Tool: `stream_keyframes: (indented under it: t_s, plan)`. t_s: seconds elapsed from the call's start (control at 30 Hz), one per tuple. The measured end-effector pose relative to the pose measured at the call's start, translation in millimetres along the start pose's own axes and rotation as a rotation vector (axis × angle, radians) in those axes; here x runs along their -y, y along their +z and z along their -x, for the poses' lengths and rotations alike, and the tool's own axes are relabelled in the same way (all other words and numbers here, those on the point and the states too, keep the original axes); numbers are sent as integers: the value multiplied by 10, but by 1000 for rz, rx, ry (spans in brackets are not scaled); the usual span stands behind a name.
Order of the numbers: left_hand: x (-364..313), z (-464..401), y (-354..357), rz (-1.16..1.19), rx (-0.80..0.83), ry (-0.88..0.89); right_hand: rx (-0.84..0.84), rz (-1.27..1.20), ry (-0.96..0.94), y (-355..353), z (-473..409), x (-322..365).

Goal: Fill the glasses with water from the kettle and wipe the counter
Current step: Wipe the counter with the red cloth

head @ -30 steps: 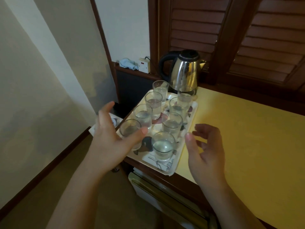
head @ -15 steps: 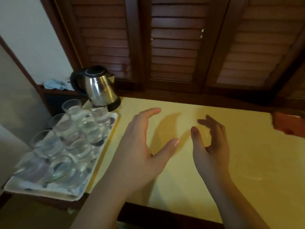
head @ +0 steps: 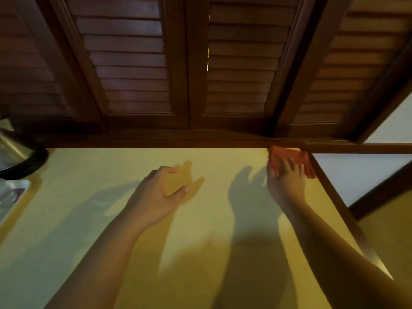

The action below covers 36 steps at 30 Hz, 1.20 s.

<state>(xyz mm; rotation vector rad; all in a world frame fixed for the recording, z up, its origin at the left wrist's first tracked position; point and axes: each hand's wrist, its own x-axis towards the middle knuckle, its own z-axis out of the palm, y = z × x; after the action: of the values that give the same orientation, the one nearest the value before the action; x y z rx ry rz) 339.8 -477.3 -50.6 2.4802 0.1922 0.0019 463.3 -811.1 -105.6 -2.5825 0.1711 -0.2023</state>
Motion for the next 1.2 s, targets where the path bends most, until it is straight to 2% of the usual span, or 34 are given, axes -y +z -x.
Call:
stream_keyframes:
  t_s: [0.17,0.33,0.4,0.5,0.6,0.73,0.93,1.1,1.2]
  plan:
    - [275,-414,111,-118,55,-92,289,306,17,-13,-814,-317]
    - [379,-357,56,-88,36,-111,302,359,-52,164,-956,-7]
    - [356,-181,-6,-15,-21,-95,302,415,-160,313,-830,297]
    - [461,299,-115,92,-121,-66,393,502,-345,594,-546,818]
    - [732,948,-227,174,-236,-39,513,495,-450,846,-349,1350]
    - [1314,1718,-391,149,-395,-84,576,501,-548,1228,-116,2064]
    - [1825,2164,-483,120,-389,-84,610,511,-672,1743,479,3023]
    - [1916,2245,-519,240,-417,-61,701,456,-881,1997,1229,3665]
    - [1964,2246,-571,230,-434,-42,790,402,-1013,2021,1735,3832]
